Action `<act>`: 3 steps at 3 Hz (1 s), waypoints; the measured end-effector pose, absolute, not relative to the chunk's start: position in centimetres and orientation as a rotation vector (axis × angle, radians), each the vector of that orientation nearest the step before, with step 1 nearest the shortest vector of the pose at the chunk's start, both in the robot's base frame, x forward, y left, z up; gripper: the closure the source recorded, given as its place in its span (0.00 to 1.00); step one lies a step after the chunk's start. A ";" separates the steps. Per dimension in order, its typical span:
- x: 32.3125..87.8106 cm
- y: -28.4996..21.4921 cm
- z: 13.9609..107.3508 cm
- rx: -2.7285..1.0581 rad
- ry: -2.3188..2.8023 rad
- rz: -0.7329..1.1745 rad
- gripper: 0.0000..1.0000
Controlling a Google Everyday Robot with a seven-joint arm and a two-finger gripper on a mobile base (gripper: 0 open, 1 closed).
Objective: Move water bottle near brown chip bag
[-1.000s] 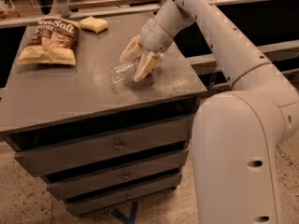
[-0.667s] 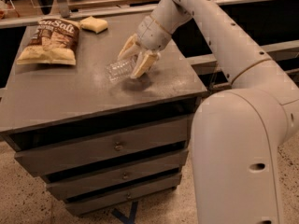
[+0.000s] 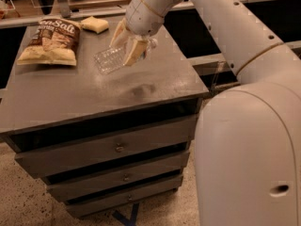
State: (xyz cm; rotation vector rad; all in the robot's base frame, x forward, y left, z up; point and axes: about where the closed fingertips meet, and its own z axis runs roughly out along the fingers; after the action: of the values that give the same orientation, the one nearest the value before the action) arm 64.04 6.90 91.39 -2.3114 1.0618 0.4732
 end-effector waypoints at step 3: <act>61.9 11.4 92.9 -2.064 1.134 0.246 1.00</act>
Offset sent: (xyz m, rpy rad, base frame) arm -0.0076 0.0583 0.0379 0.2502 -0.2903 -0.3084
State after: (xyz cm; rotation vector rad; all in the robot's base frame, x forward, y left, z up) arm 61.89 11.36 92.93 -2.0639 1.1341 0.2460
